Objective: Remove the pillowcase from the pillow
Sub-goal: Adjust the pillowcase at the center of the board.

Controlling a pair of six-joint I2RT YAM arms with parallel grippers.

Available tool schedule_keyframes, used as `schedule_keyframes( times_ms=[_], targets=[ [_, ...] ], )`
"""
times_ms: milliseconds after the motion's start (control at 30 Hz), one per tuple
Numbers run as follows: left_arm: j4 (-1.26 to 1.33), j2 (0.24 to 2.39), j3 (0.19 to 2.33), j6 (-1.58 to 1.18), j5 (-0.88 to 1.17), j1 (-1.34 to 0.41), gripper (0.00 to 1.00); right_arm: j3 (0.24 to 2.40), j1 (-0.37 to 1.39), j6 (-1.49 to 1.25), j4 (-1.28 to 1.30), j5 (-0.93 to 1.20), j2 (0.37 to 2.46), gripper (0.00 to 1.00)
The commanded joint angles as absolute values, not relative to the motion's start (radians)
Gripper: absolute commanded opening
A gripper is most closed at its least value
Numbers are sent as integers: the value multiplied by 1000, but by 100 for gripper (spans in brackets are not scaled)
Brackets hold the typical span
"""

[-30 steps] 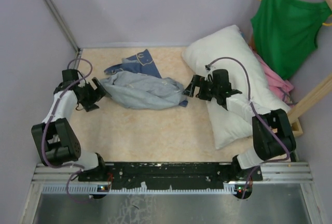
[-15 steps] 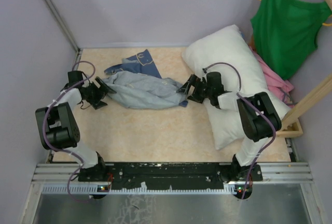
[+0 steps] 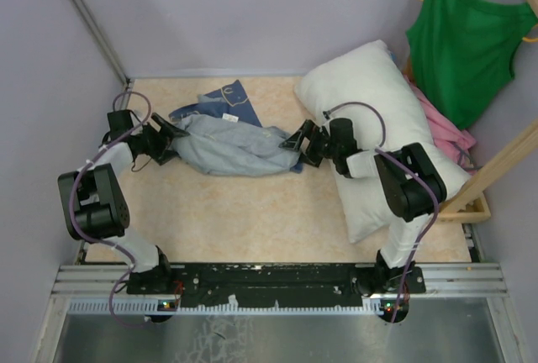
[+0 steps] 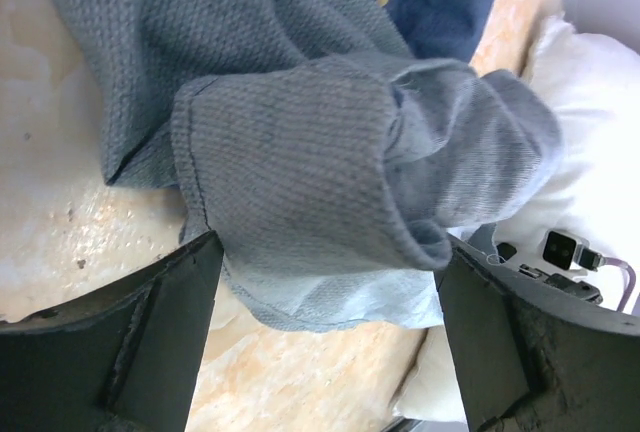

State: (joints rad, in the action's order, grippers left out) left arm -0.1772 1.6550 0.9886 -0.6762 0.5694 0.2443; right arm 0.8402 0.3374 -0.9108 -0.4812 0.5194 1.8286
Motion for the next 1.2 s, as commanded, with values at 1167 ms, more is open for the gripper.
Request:
schedule_keyframes(
  times_ms=[1167],
  targets=[
    [-567,1595,1210,-322,328,271,92,954,309,-1204,-731,735,1734,99]
  ],
)
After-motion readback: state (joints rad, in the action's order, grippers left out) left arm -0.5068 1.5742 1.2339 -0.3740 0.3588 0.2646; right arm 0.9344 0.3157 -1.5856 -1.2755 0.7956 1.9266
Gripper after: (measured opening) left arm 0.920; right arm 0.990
